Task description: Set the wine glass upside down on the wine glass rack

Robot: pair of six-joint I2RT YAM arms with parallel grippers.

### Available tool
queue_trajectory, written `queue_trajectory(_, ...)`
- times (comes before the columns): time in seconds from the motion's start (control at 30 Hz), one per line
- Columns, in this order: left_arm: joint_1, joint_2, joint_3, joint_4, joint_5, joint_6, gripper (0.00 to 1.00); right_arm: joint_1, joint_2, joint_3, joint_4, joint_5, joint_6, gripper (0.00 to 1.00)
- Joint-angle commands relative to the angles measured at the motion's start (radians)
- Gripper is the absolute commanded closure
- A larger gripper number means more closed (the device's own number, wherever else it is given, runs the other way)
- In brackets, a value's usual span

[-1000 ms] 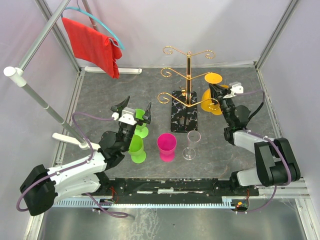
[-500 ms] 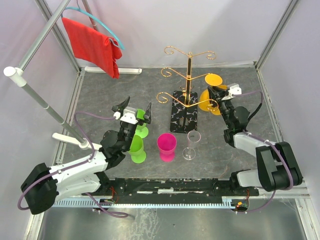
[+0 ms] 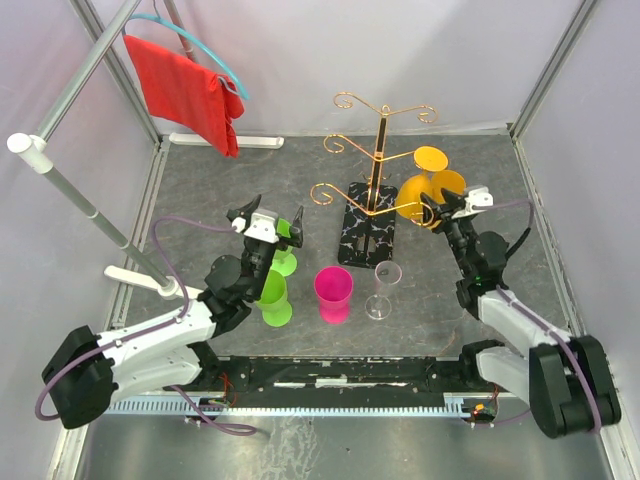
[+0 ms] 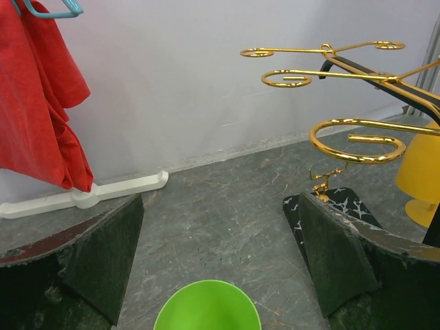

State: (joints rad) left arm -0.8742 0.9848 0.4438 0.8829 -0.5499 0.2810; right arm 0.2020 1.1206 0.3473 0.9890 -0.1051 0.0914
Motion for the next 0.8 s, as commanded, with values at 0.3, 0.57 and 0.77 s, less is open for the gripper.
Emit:
queue_trajectory(0.3, 0.008, -0.02, 0.135, -0.122, -0.052, -0.068, 0.01, 0.01, -0.433, -0.003, -0.556, 0.252, 0.028, 0.31)
queue_trajectory(0.57, 0.017, 0.057, 0.41, -0.453, -0.055, -0.111, 0.01, 0.01, -0.353, 0.344, -1.092, 0.408, 0.096, 0.32)
queue_trajectory(0.77, 0.126, 0.16, 0.702, -0.76, 0.004, -0.224, 0.01, -0.024, -0.22, 0.587, -1.288, 0.456, 0.116, 0.25)
